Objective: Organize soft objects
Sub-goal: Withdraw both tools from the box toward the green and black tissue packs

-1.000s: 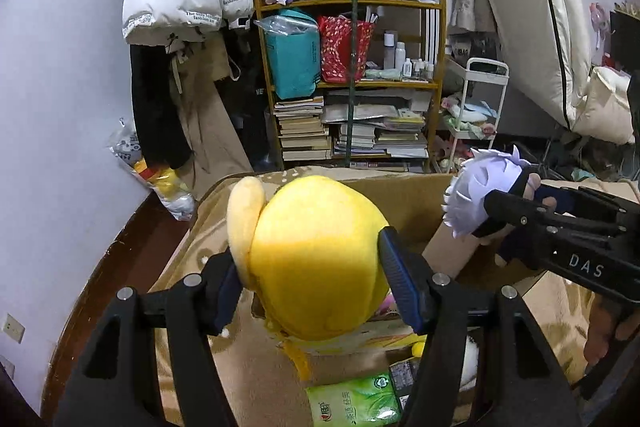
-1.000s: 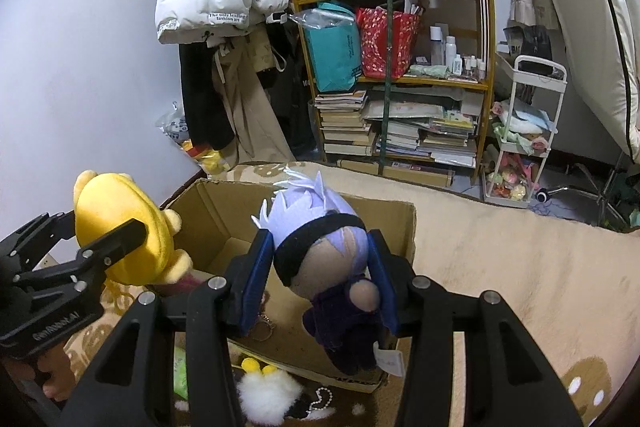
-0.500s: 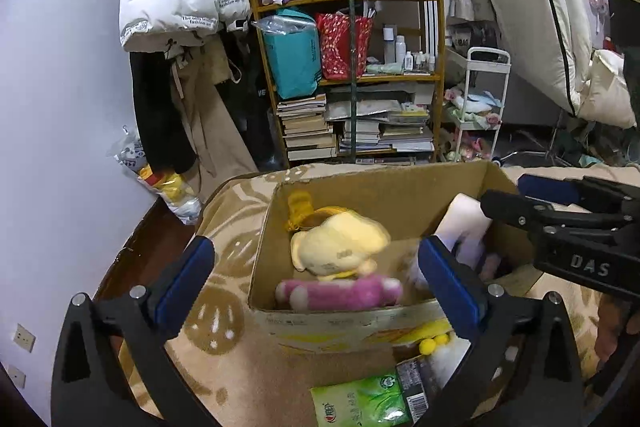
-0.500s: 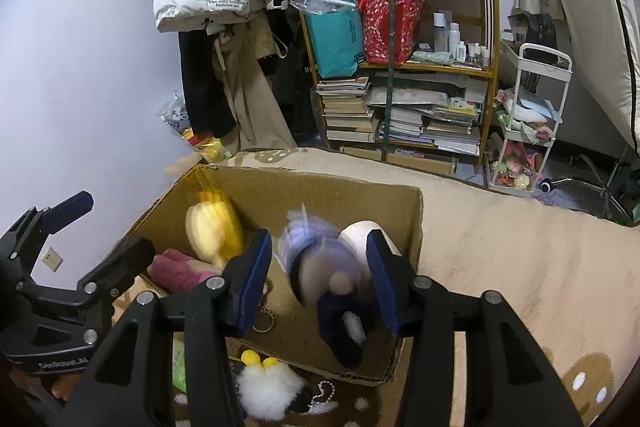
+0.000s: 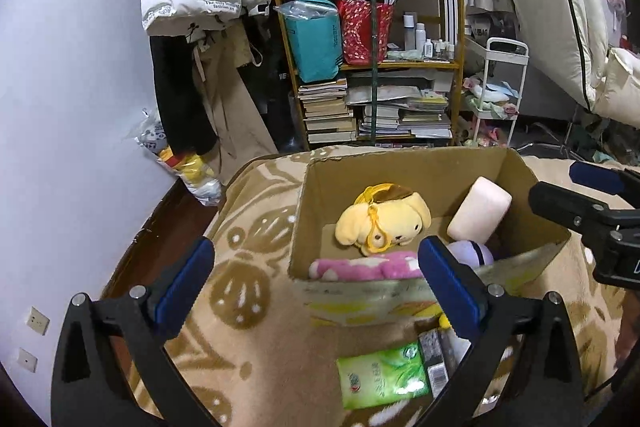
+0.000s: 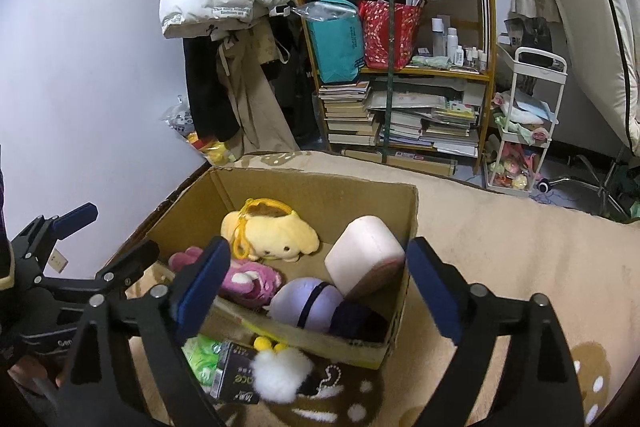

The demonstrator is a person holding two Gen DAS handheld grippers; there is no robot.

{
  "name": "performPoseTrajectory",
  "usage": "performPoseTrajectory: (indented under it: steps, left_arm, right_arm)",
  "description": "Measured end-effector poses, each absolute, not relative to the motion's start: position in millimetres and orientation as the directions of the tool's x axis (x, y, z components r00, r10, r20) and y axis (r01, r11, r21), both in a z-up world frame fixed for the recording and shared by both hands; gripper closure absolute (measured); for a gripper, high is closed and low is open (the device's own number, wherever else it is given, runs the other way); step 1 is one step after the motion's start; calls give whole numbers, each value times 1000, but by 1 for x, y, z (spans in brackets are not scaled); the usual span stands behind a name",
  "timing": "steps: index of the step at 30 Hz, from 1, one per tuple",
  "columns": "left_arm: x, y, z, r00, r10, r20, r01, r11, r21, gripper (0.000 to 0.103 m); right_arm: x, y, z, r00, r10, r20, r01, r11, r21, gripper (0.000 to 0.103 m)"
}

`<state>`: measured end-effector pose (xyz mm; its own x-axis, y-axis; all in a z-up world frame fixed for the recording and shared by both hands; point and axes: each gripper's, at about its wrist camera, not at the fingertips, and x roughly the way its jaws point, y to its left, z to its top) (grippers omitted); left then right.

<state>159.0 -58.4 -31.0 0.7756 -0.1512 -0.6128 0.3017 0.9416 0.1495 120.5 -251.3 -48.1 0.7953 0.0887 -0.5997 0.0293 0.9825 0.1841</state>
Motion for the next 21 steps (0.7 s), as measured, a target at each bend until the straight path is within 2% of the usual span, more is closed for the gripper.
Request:
performPoseTrajectory:
  steps: [10, 21]
  left_arm:
    - [127, -37, -23, 773, -87, -628, 262, 946, 191, 3]
    - [87, -30, -19, 759, -78, -647, 283, 934, 219, 3]
  right_arm:
    - [84, -238, -38, 795, 75, -602, 33, 985, 167, 6]
    - [47, -241, -25, 799, 47, -599, 56, 987, 153, 6]
